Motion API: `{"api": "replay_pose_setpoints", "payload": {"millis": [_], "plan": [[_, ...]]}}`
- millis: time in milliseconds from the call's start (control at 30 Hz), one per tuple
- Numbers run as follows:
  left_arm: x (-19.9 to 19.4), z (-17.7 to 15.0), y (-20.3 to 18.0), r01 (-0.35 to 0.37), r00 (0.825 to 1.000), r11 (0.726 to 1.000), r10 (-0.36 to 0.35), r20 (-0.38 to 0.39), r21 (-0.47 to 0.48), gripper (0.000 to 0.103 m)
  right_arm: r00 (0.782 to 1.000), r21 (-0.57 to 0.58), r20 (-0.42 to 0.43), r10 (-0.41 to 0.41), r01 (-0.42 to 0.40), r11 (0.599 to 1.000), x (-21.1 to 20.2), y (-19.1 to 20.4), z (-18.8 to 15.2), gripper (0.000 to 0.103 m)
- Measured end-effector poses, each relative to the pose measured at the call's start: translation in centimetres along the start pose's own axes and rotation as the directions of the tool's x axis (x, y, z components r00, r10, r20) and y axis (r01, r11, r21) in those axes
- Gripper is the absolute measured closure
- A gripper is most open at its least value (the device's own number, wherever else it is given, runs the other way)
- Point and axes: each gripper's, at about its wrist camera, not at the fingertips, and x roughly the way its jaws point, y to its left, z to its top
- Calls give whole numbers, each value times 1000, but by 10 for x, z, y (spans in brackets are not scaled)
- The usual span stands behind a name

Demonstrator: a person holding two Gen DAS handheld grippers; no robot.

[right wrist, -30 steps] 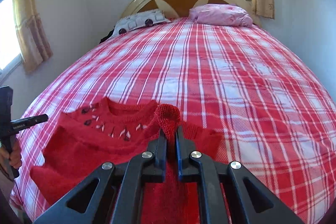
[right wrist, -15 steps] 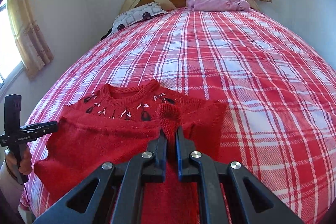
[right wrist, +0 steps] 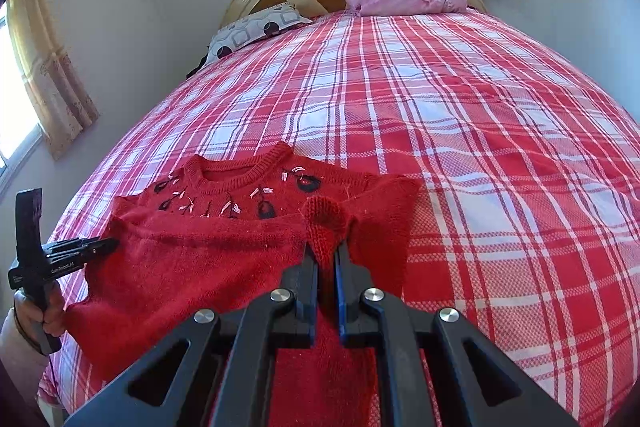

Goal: Fold small clothes

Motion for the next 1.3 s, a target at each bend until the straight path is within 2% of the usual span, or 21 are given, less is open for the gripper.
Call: {"api": "replay_pose_setpoints", "payload": {"millis": [167,367,500,600,700,867,900,967,1000,1067,1133,1233,1300], "plan": [[-12,-5,-12,-33,998,999,31,47,41,91,1000,4,16,-9,9,1000,-11,3,-2,96],[-38,-6,-14,-13,994,1000,11,109,17,91,998,0,58,-4,4,1000,-33,8,-3,96],[-37,-8,-13,-57,992,998,55,111,21,91,997,-40,73,-17,20,999,-38,18,-3,96],[-45,-9,-6,-12,990,1000,16,139,-26,93,996,-37,91,-2,5,999,-43,22,-5,96],[-57,-11,-6,3,981,1000,3,192,-28,93,995,-52,103,13,-7,999,-47,27,-7,96],[-38,-6,-8,-24,992,1000,23,125,5,92,996,-67,85,5,1,998,-38,30,-9,96],[-31,-5,-6,-22,994,1000,21,103,1,89,996,-65,85,8,-3,998,-38,30,-9,96],[-18,-4,0,-2,999,1000,3,51,-25,72,996,-67,85,11,-5,998,-39,31,-10,96],[-12,-3,2,7,999,999,-5,36,-35,67,996,-69,84,9,-4,998,-39,31,-11,96],[-7,-4,2,-22,999,999,23,34,-31,55,997,-68,77,10,-5,998,-39,30,-13,96],[-2,-4,2,-61,998,998,62,28,-22,51,997,-65,72,10,-5,998,-39,28,-15,96],[1,-7,5,-52,998,998,52,19,-41,53,998,-53,67,8,-5,999,-37,26,-15,96],[-4,-8,2,-60,997,998,61,46,-26,75,998,-45,65,7,-4,999,-37,24,-17,96]]}}
